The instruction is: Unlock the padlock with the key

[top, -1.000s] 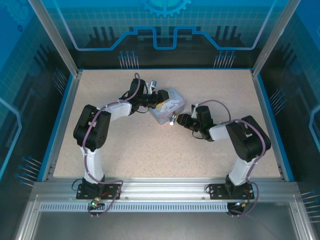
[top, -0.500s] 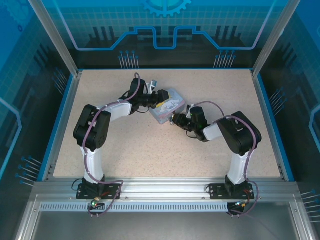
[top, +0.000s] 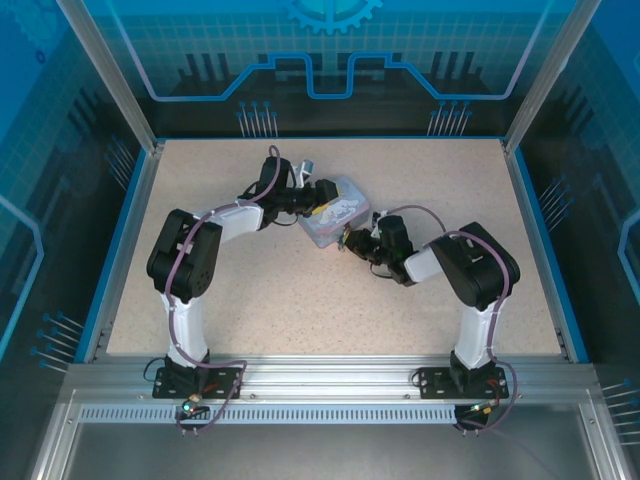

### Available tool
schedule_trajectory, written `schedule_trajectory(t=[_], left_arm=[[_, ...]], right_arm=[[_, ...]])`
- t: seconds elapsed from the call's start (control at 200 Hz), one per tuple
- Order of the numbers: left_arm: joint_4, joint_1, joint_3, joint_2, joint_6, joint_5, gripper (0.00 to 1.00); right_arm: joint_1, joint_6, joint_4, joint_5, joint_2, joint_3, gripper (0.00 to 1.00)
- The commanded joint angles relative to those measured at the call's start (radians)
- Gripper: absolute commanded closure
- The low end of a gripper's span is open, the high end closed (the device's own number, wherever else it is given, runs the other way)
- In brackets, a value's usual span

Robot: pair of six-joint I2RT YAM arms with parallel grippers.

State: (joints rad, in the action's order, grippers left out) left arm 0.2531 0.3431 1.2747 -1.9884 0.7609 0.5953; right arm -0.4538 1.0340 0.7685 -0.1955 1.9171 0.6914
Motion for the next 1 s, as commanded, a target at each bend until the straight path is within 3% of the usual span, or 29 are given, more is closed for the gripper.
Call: schedule_trajectory(t=[0.0,0.575,0.995], left_arm=[[-0.051,0.007,-0.023,0.014,-0.005,-0.020,0.29],[-0.074,0.009,-0.061,0.032,-0.028,-0.031,0.29],[-0.068,0.014,-0.099,0.032,-0.034,-0.043,0.29]], right_arm=[[-0.009,0.022,-0.034,0.035,-0.020,-0.051,0.92],[0.044,0.077,-0.030,0.080,-0.075,-0.047,0.93],[0.075,0.070,-0.132,0.166,-0.128,0.005,0.93]])
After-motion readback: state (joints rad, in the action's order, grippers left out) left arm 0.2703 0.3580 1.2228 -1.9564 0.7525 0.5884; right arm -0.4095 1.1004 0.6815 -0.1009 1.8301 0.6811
